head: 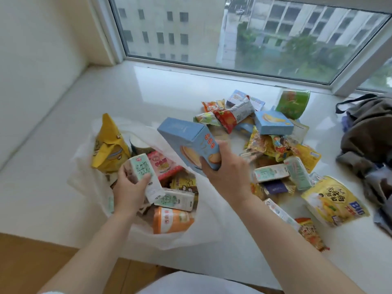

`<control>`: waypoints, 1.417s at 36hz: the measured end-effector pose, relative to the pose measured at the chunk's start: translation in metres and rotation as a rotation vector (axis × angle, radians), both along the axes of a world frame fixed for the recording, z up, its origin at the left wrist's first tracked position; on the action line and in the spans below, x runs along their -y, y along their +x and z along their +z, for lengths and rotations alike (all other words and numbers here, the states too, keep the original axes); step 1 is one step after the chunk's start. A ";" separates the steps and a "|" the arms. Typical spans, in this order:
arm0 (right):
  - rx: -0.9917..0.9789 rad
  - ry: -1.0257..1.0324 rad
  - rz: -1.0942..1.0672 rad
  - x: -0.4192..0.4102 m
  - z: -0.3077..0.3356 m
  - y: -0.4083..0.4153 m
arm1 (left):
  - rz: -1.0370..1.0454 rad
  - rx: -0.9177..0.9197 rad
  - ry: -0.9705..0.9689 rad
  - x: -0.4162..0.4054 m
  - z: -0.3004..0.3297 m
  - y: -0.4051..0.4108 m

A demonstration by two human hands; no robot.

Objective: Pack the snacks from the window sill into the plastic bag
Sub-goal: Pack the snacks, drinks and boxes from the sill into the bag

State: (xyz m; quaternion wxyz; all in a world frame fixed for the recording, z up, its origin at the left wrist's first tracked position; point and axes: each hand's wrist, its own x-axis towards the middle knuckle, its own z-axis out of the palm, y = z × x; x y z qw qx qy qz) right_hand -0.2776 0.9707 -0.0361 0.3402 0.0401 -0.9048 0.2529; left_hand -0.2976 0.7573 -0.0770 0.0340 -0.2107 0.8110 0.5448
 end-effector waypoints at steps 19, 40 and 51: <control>0.326 0.157 0.046 0.060 -0.076 -0.022 | -0.334 0.320 -0.221 0.062 -0.057 -0.053; 0.517 0.178 -0.250 0.057 -0.112 -0.021 | -0.499 0.248 -0.384 0.037 -0.075 -0.068; 0.999 0.037 0.107 0.080 -0.113 -0.032 | -0.545 -0.098 -0.374 0.018 -0.072 -0.041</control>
